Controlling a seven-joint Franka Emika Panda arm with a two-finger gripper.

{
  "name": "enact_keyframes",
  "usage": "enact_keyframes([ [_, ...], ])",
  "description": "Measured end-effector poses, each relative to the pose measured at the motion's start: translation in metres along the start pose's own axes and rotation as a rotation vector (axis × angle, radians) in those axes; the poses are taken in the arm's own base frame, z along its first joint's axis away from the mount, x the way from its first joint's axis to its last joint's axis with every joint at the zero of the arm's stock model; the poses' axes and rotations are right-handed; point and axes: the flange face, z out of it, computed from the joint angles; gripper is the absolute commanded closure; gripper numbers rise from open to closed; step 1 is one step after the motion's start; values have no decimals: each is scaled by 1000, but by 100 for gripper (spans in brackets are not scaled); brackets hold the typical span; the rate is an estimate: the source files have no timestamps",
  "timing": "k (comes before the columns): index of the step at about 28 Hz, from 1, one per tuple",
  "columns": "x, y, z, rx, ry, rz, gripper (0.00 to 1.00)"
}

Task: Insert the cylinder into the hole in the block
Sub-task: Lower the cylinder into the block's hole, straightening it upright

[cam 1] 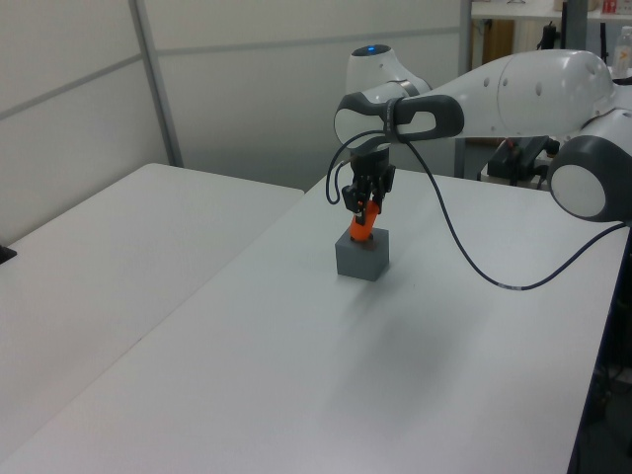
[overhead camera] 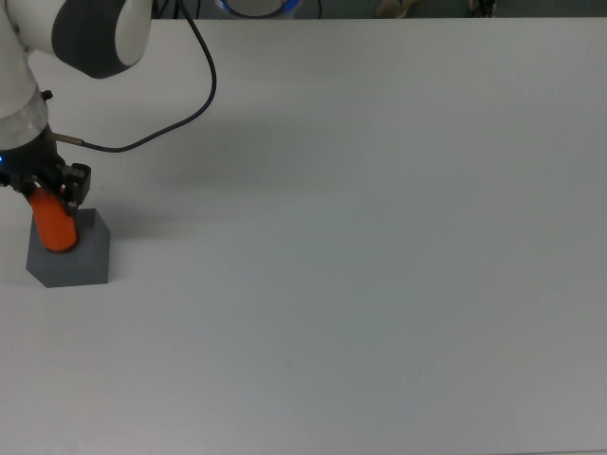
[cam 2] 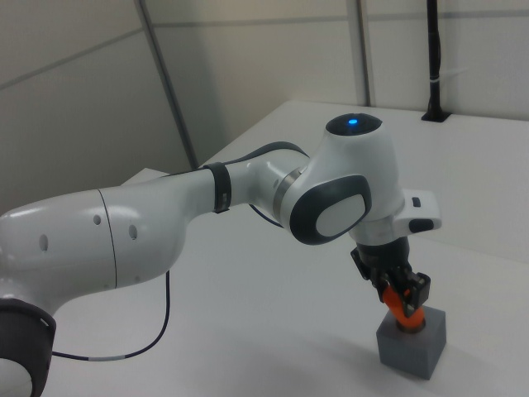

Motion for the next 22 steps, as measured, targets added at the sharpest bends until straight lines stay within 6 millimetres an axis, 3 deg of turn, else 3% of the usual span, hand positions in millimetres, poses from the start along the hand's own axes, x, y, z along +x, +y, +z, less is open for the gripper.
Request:
enact_keyframes([
  [15, -1, -3, 4, 2, -7, -4, 82],
  [20, -1, -4, 7, 2, -13, -5, 79],
  [22, -1, -4, 8, 2, -14, -5, 70],
])
